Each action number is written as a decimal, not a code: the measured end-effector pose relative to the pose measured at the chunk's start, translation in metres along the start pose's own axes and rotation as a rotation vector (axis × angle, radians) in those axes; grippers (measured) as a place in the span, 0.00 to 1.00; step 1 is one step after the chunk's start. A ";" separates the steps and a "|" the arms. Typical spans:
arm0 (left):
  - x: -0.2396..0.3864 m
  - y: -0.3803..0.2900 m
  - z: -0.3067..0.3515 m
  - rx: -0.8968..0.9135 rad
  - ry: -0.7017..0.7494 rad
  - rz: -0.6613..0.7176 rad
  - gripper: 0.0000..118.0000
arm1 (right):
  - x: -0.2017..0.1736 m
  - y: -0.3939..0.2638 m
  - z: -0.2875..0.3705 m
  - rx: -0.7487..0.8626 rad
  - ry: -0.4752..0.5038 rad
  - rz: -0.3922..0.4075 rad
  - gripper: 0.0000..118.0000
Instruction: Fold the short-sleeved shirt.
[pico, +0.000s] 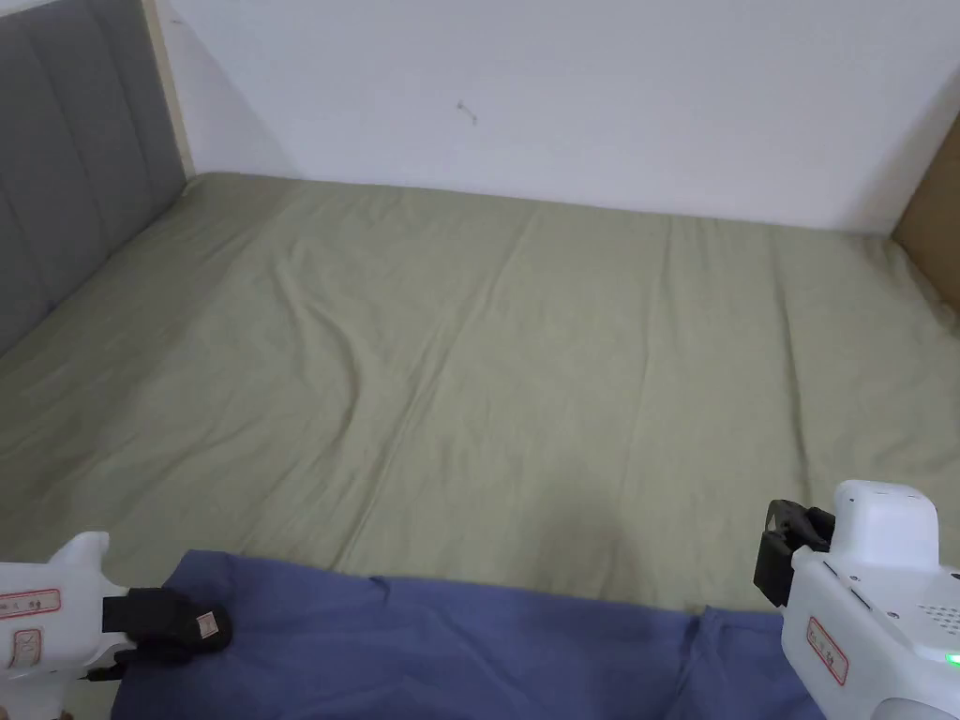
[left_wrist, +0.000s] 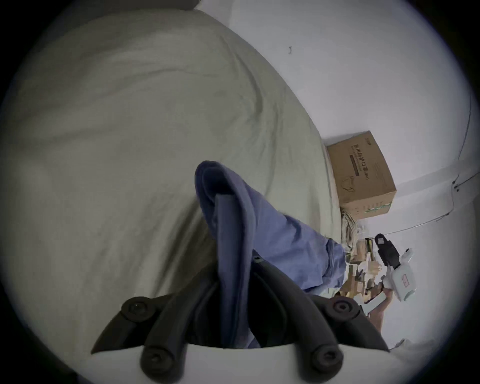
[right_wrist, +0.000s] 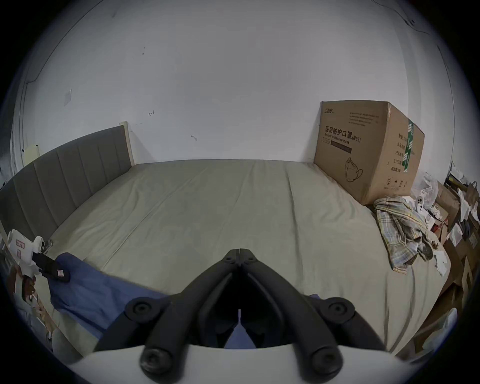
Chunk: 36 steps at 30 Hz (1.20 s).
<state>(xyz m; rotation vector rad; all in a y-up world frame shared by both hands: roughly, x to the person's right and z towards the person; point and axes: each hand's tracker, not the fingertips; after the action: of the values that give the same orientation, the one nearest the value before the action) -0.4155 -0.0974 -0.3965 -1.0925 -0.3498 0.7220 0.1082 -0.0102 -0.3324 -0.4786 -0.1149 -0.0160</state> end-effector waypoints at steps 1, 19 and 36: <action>0.004 -0.002 0.002 -0.006 0.003 -0.010 0.04 | 0.001 -0.001 0.000 0.000 -0.001 -0.002 0.00; 0.251 -0.058 -0.047 0.009 0.044 -0.371 0.04 | 0.060 0.001 0.021 0.060 -0.037 -0.104 0.00; 0.313 -0.090 -0.174 -0.239 0.008 -0.460 0.79 | 0.114 -0.025 0.024 0.009 -0.111 -0.188 0.00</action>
<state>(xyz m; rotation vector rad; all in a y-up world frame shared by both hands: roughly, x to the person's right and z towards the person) -0.0541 -0.0255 -0.4182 -1.1826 -0.6674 0.2697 0.2182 -0.0198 -0.2867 -0.4585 -0.2686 -0.1731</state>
